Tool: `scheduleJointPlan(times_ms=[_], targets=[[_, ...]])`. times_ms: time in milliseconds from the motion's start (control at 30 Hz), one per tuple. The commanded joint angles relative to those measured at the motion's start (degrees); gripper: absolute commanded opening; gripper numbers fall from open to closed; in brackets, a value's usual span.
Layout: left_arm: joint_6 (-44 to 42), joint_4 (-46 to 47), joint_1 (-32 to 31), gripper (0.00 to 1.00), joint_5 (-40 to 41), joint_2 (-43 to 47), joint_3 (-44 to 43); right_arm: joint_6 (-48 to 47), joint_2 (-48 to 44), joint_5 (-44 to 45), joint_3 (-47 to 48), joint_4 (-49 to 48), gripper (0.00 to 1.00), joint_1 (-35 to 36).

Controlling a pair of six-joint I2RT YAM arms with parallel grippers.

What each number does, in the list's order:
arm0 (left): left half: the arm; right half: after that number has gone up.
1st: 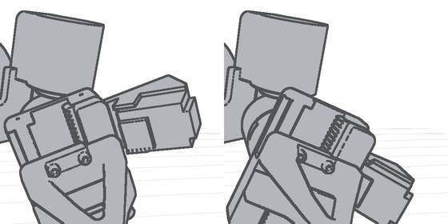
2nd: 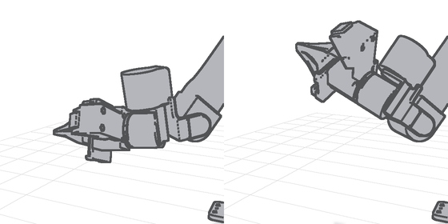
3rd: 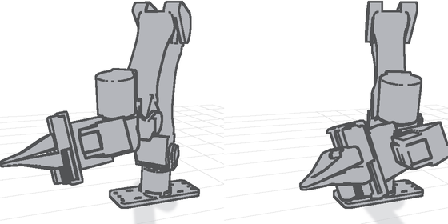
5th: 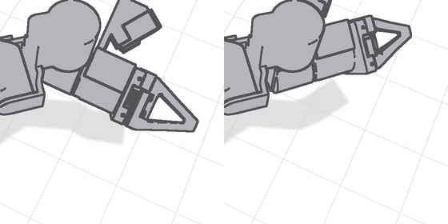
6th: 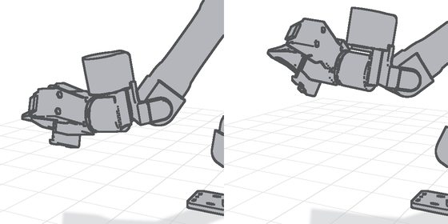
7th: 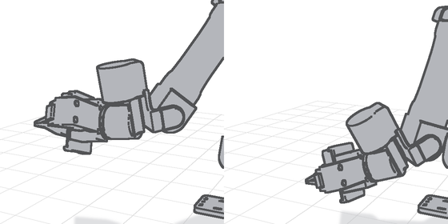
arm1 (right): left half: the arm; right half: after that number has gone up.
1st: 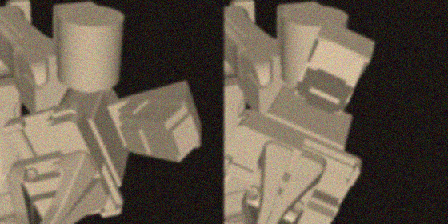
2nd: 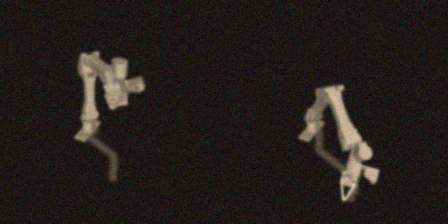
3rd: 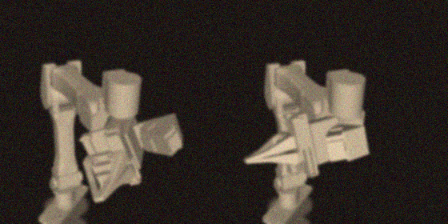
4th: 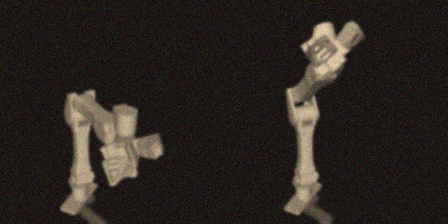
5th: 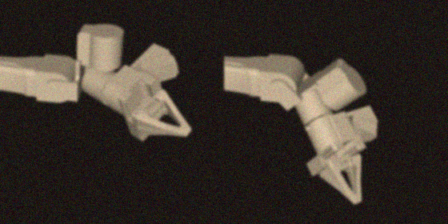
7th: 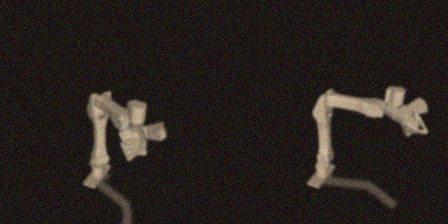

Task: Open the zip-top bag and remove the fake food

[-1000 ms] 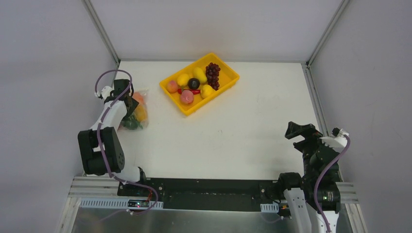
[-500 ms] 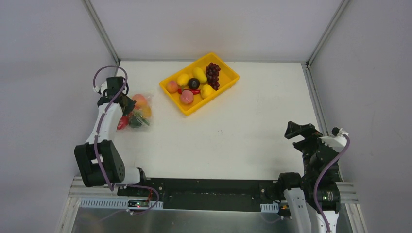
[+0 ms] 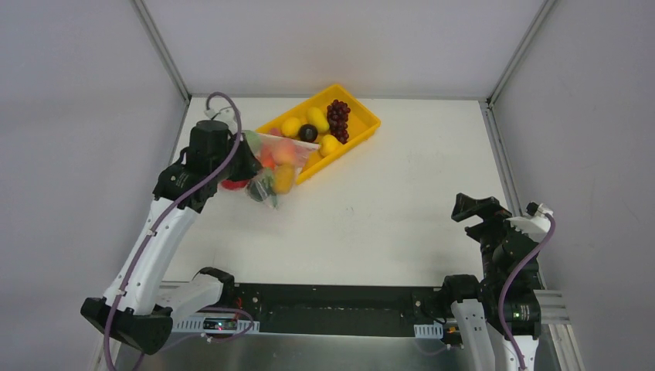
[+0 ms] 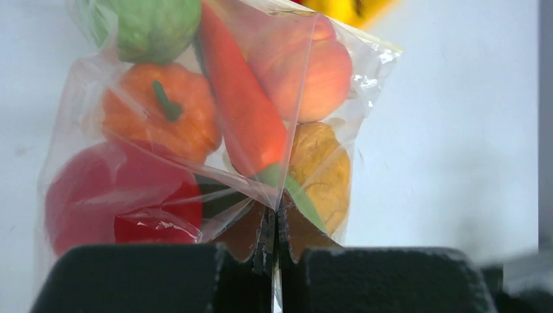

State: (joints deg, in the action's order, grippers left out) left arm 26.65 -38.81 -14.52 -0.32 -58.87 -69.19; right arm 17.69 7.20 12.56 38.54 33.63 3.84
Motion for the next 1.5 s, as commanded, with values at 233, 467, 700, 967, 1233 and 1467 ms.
scheduleJointPlan(times_ms=[233, 467, 700, 967, 1233, 1467], targets=[[-26.41, -4.12, -30.04, 0.00, -14.86, -11.59, -12.46, -1.08, 0.89, -0.94, -0.14, -2.56, 1.00, -0.32], [-43.16, -1.36, -40.03, 0.00, -19.97, -27.02, -16.27, -1.30, 1.73, -2.06, -0.30, -2.86, 1.00, -0.32], [-47.34, 2.94, -40.23, 0.29, -3.35, -38.11, -20.64, -2.08, 3.48, -5.83, -0.49, -3.83, 1.00, -0.32], [-32.29, 10.37, -40.16, 0.65, 11.22, -27.16, -13.60, -3.12, 13.26, -19.39, 1.21, -4.68, 1.00, -0.32], [1.82, 5.01, -40.17, 0.75, 25.38, -4.65, 3.03, -2.16, 29.27, -34.93, 4.91, -6.53, 1.00, -0.32], [23.72, 15.88, -40.20, 0.74, 14.78, 9.31, 24.17, -0.67, 46.11, -46.56, 4.97, -15.67, 1.00, 0.88]])
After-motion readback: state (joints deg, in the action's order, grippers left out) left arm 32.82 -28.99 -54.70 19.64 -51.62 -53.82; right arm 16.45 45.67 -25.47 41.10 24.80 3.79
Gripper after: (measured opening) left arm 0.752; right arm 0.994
